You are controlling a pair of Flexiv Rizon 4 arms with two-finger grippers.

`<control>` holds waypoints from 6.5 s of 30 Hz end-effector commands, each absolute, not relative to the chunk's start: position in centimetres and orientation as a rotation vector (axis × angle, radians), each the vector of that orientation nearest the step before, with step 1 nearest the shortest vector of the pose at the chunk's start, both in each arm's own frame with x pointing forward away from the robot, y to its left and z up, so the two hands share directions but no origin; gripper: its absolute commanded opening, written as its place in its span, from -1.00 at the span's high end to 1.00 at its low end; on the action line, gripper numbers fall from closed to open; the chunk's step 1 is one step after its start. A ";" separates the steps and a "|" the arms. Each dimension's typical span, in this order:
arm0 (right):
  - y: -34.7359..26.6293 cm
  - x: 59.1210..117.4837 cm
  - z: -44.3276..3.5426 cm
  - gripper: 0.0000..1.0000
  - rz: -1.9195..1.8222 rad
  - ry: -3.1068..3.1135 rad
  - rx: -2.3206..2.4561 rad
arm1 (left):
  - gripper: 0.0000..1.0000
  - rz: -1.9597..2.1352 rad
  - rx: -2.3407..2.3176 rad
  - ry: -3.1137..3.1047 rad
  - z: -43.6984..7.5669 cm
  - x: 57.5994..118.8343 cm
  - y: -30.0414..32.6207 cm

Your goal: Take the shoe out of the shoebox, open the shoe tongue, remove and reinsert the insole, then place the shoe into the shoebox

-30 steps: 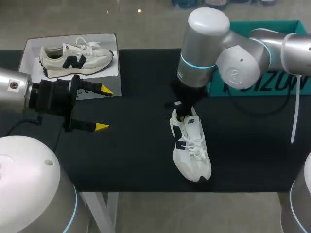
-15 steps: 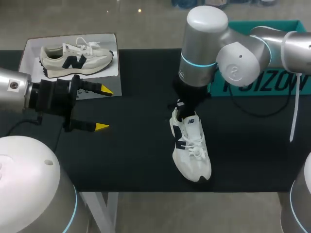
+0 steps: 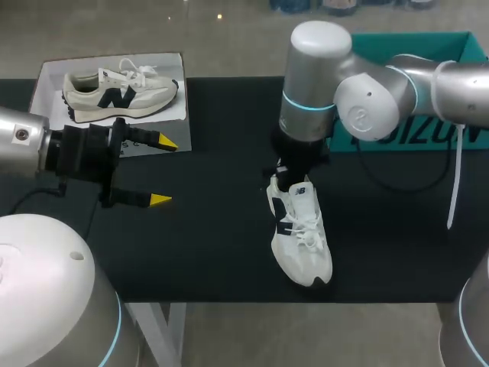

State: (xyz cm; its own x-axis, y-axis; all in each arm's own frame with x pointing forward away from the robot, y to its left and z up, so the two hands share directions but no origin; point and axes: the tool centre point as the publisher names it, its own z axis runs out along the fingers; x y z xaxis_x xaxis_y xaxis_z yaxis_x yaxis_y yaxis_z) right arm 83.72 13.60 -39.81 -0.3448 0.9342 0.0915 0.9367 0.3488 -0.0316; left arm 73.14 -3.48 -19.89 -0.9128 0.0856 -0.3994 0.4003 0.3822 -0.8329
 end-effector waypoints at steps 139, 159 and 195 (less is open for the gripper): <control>12.3 76.5 -33.4 1.00 -0.131 -2.556 -1.722 | -1.00 -1.540 0.429 2.357 -19.9 73.2 -3.5; 12.7 76.6 -28.4 -1.00 0.000 -3.011 -1.143 | -1.00 -1.540 0.429 2.357 -19.9 73.2 -3.5; 12.0 77.8 -28.1 -1.00 -0.258 -3.447 0.609 | -1.00 -1.540 0.429 2.357 -19.9 73.2 -3.5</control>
